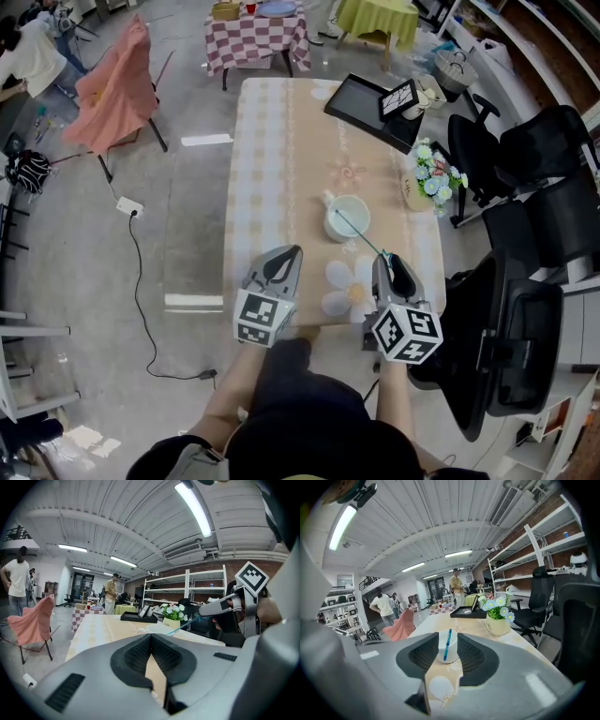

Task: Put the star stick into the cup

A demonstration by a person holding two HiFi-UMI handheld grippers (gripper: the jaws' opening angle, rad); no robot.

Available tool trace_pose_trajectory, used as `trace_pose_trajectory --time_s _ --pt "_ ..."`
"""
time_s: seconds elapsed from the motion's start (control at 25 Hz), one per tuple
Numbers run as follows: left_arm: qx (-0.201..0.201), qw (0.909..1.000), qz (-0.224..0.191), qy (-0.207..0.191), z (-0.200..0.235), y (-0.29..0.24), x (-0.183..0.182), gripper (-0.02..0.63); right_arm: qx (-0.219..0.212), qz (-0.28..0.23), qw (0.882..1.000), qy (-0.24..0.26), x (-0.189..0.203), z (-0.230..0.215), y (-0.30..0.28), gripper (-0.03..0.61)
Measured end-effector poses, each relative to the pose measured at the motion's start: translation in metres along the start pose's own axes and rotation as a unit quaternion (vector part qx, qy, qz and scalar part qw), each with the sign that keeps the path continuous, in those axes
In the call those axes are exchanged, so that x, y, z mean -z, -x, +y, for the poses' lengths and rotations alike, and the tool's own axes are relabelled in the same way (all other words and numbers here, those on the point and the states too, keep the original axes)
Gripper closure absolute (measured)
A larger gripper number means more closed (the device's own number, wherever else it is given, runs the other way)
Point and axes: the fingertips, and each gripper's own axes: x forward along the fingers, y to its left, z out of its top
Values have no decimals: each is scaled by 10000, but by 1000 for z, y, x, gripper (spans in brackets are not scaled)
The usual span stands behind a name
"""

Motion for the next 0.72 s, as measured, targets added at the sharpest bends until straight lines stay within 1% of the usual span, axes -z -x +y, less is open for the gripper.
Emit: trace_pose_trajectory --time_s 0.16,0.72 --pt "107 9999 -8 -42 -6 1 -1 603 40 -43 10000 -25 0 0 7 448" --pt "442 9987 -2 -236 -17 9 -9 603 247 -242 9993 -118 1 7 28 448"
